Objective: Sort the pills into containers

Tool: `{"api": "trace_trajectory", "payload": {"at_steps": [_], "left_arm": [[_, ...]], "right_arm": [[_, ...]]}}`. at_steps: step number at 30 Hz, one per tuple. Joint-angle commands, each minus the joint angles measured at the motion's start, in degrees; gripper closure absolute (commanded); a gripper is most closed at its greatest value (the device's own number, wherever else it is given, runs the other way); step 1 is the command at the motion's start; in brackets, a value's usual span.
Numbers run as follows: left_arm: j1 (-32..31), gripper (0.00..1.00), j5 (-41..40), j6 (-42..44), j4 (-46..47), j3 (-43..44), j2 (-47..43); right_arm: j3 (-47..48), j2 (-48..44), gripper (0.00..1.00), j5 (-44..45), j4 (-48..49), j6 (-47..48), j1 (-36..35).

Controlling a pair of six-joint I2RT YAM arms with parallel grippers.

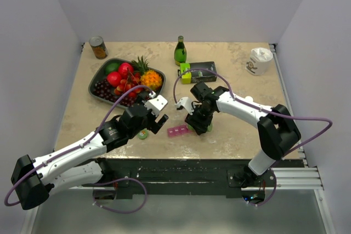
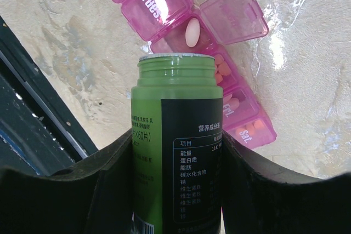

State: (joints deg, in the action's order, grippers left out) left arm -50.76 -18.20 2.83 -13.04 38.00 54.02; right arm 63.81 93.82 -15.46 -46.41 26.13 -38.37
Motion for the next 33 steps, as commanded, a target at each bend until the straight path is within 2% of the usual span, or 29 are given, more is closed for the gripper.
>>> {"api": "trace_trajectory", "payload": {"at_steps": [1, 33], "left_arm": [[-0.04, 0.05, 0.09, 1.56, 0.47, 0.23, -0.85], [-0.04, 0.05, 0.18, 1.65, 0.38, 0.23, -1.29]], "right_arm": [[2.63, 0.57, 1.0, 0.79, -1.13, -0.91, -0.65], [4.13, 2.33, 1.0, 1.93, -3.25, -1.52, -1.18]]}}
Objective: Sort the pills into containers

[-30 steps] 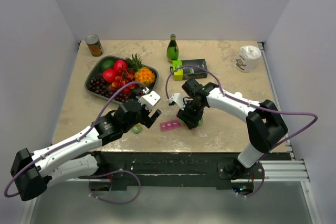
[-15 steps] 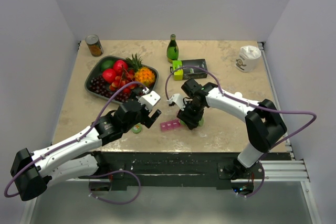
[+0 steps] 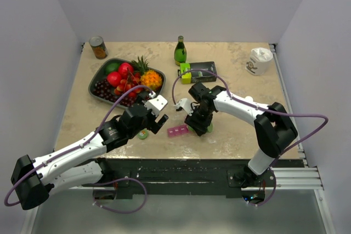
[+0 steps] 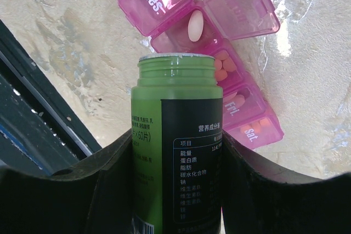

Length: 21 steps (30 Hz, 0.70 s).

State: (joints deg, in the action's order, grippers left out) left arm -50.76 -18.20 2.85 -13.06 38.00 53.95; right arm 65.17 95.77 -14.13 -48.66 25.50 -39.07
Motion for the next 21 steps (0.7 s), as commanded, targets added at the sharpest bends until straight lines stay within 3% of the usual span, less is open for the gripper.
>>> {"api": "trace_trajectory", "payload": {"at_steps": [1, 21], "left_arm": [[-0.04, 0.05, 0.18, 1.63, 0.4, 0.23, -1.31], [-0.13, 0.05, 0.44, 1.72, 0.4, 0.23, -1.4]], "right_arm": [[2.95, 0.39, 1.0, 0.77, -1.17, -0.89, -0.39], [3.56, 1.0, 1.0, 0.95, -1.78, -0.97, -0.83]]}}
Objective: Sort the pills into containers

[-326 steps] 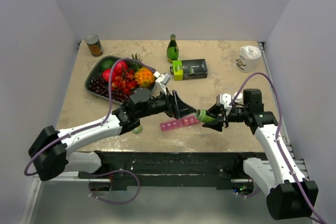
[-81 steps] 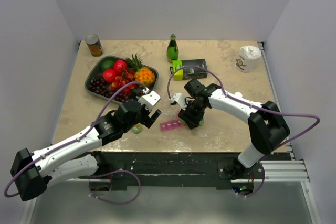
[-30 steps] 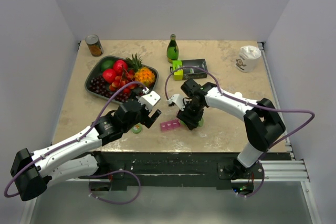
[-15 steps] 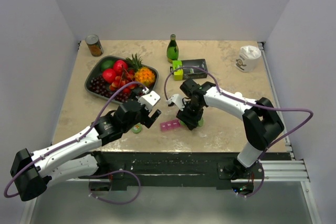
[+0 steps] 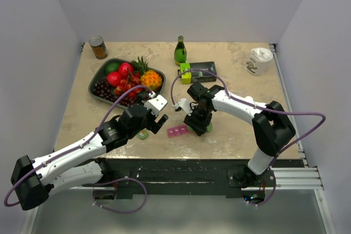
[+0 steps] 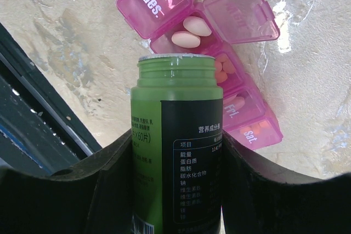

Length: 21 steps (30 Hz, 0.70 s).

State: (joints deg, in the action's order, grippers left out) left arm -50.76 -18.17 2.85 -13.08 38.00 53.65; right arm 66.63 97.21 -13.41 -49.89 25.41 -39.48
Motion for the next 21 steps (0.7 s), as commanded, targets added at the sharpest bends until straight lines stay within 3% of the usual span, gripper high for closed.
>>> {"api": "trace_trajectory", "payload": {"at_steps": [1, 21], "left_arm": [[-0.04, 0.05, 0.42, 1.81, 0.43, 0.23, -1.09], [0.05, 0.01, -5.11, -0.04, 1.74, -1.08, -7.5]], "right_arm": [[2.1, -0.62, 1.0, 0.23, -0.47, -0.89, -0.42], [-3.35, -11.15, 1.0, -5.83, 5.15, 0.08, 0.02]]}}
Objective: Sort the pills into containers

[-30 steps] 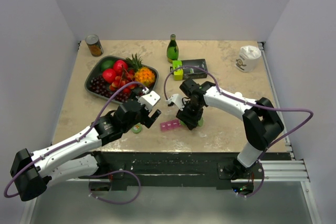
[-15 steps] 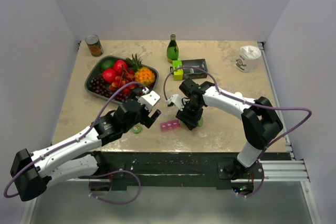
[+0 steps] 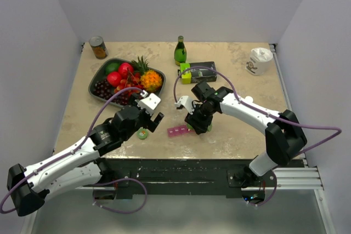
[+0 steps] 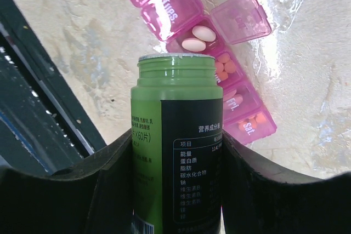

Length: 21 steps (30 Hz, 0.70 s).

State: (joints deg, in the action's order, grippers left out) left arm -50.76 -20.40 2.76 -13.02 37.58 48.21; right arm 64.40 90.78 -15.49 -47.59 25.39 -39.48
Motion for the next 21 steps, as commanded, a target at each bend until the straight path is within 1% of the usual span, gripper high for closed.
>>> {"api": "trace_trajectory", "payload": {"at_steps": [1, 4, 5, 7, 8, 10, 11, 13, 14, 18, 19, 20, 21], "left_arm": [[0.05, 0.01, -3.15, -0.39, 1.94, -0.76, -2.32], [0.05, 0.01, -3.42, -2.32, 2.03, -0.76, -3.73], [0.14, 0.01, -2.98, -5.2, 1.94, -0.58, -4.34], [0.14, 0.01, -2.36, -8.02, 1.68, -0.67, -5.48], [0.14, 0.01, -1.58, -11.43, 1.59, -1.02, -6.01], [0.23, 0.01, -0.87, -15.14, 1.85, -3.03, -7.94], [0.23, 0.01, -0.34, -19.07, 2.03, -3.74, -8.47], [0.22, 0.01, -0.34, -23.22, 1.68, -5.75, -10.22], [0.31, 0.01, -0.77, -27.07, 1.59, -6.46, -10.67], [0.49, 0.0, -2.71, -36.32, -1.56, -8.66, -12.43], [0.49, 0.0, -3.15, -37.99, -2.36, -8.75, -12.61], [0.58, 0.0, -4.02, -41.4, -3.24, -8.93, -12.52], [0.58, 0.0, -4.47, -42.74, -4.72, -9.02, -12.35]], "right_arm": [[-1.47, -5.69, 1.0, -4.28, 3.64, 0.36, 0.2], [-3.66, -9.82, 1.0, -6.3, 5.75, 0.89, 0.72], [-4.1, -11.31, 1.0, -7.09, 6.28, 0.98, 1.07], [-5.51, -15.61, 1.0, -8.59, 8.38, 1.42, 1.34], [-6.04, -17.03, 1.0, -8.94, 9.18, 1.51, 1.51], [-7.09, -21.23, 1.0, -10.17, 11.19, 1.59, 1.86], [-7.62, -22.57, 1.0, -10.53, 11.99, 1.68, 2.22], [-8.93, -25.47, 1.0, -11.23, 14.88, 1.86, 2.48], [-9.12, -27.57, 1.0, -11.32, 15.77, 1.86, 2.48], [-8.24, -30.22, 1.0, -11.58, 20.16, 0.2, 2.92], [-7.8, -31.01, 1.0, -11.85, 23.3, -0.59, 3.36], [-7.63, -31.71, 1.0, -12.2, 25.16, -1.47, 3.62], [-7.1, -32.5, 1.0, -13.16, 26.66, -3.22, 3.89]]}}
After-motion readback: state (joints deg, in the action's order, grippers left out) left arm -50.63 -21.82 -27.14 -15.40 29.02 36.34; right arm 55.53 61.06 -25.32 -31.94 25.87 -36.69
